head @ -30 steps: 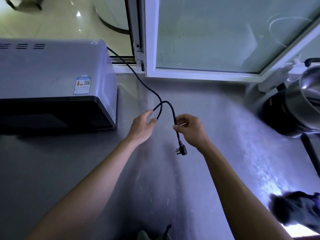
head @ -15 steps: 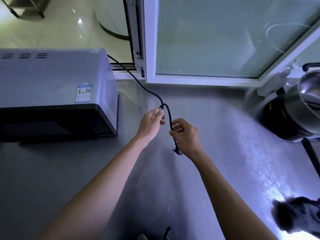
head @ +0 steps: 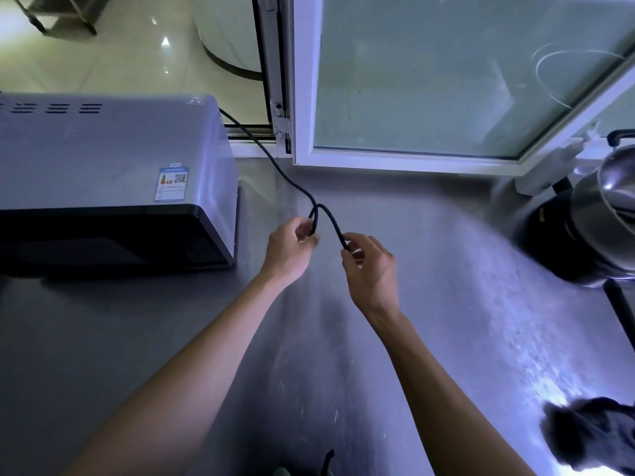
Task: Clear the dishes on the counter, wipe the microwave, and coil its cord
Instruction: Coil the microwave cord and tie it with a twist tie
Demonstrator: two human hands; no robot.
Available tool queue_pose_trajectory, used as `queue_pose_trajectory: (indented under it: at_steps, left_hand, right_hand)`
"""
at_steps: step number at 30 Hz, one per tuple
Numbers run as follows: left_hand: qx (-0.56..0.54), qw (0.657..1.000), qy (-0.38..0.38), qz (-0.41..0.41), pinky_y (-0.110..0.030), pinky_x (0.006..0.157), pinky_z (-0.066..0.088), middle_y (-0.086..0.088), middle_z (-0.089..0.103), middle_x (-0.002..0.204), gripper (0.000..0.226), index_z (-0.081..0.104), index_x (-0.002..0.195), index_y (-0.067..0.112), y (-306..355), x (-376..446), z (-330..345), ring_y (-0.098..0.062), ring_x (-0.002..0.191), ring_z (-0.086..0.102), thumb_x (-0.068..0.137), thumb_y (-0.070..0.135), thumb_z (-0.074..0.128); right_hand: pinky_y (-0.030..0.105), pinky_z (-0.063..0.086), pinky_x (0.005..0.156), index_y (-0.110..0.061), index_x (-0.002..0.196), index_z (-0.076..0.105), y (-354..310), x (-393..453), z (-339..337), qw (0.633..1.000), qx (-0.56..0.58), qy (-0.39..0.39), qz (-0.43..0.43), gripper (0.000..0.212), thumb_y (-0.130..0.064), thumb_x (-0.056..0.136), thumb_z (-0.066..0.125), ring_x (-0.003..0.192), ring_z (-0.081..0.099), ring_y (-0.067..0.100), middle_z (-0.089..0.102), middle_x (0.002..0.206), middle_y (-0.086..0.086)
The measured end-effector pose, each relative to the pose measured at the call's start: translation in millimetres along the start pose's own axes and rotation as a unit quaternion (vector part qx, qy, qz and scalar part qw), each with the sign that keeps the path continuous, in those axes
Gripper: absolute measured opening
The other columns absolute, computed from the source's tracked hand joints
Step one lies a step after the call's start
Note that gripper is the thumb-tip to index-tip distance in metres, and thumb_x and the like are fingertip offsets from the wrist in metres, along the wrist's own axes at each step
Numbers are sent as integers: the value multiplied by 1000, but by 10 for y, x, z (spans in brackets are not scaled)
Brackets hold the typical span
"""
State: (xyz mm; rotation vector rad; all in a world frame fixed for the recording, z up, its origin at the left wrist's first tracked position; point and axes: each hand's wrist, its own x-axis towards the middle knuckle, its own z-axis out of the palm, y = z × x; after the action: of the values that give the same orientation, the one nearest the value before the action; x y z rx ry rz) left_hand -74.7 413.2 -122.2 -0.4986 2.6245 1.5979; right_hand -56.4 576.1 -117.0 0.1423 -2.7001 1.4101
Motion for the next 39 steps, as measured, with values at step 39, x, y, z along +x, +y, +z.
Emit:
queue_pose_trajectory:
  at_steps: [39]
  left_hand:
    - [55,998,-15,12,-17,47,32,15,51,56,30,56,66,27,-219,12,-345,-7,52,42,85,48,68]
  right_hand:
    - [10,44,51,-17,104,74,14,699,-281,990,46,-53,124,24,-5,96,56,72,64,-1,70,89,3]
